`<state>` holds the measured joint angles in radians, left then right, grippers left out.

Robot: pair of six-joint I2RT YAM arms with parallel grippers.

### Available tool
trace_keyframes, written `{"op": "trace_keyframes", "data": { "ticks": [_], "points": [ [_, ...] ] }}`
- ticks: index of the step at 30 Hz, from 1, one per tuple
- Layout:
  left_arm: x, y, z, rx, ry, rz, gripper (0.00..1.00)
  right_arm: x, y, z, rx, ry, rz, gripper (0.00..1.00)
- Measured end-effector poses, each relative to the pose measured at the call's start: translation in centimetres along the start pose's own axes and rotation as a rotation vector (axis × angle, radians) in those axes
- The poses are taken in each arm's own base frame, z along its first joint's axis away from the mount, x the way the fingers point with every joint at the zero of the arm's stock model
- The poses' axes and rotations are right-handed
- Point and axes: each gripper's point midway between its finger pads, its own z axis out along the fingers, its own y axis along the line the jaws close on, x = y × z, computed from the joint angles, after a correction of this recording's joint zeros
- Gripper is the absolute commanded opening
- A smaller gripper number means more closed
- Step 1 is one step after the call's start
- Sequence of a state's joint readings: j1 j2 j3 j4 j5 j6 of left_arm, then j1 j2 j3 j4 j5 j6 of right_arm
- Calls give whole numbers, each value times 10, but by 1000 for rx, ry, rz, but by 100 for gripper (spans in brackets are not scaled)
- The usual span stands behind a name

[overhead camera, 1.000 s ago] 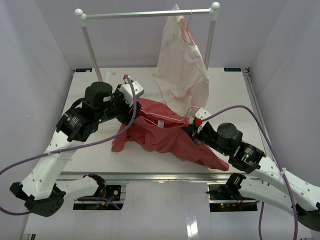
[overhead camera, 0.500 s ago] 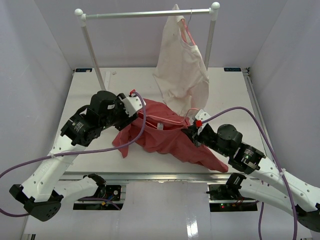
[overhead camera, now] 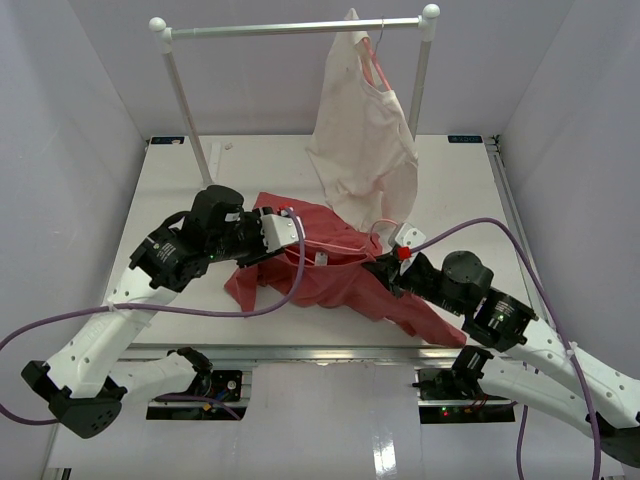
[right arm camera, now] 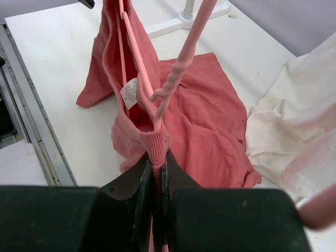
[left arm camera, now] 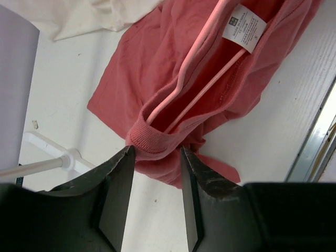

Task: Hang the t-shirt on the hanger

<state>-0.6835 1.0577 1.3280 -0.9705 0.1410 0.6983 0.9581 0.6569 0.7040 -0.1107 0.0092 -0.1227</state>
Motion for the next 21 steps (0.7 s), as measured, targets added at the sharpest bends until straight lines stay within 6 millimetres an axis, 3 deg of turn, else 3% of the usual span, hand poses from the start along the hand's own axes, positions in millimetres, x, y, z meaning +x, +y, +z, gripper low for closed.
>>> {"op": "trace_keyframes", "data": {
  "ticks": [3,6,21],
  "points": [
    [4,-3,3,16,18,-1,52,-3,1,-3,-7,-10,-7,8],
    [6,-5,5,30,31,-4,62,-7,2,-7,-14,-28,-15,8],
    [-11,-5,1,42,-21,50,73,-9,13,-10,-79,-46,-35,8]
  ]
}}
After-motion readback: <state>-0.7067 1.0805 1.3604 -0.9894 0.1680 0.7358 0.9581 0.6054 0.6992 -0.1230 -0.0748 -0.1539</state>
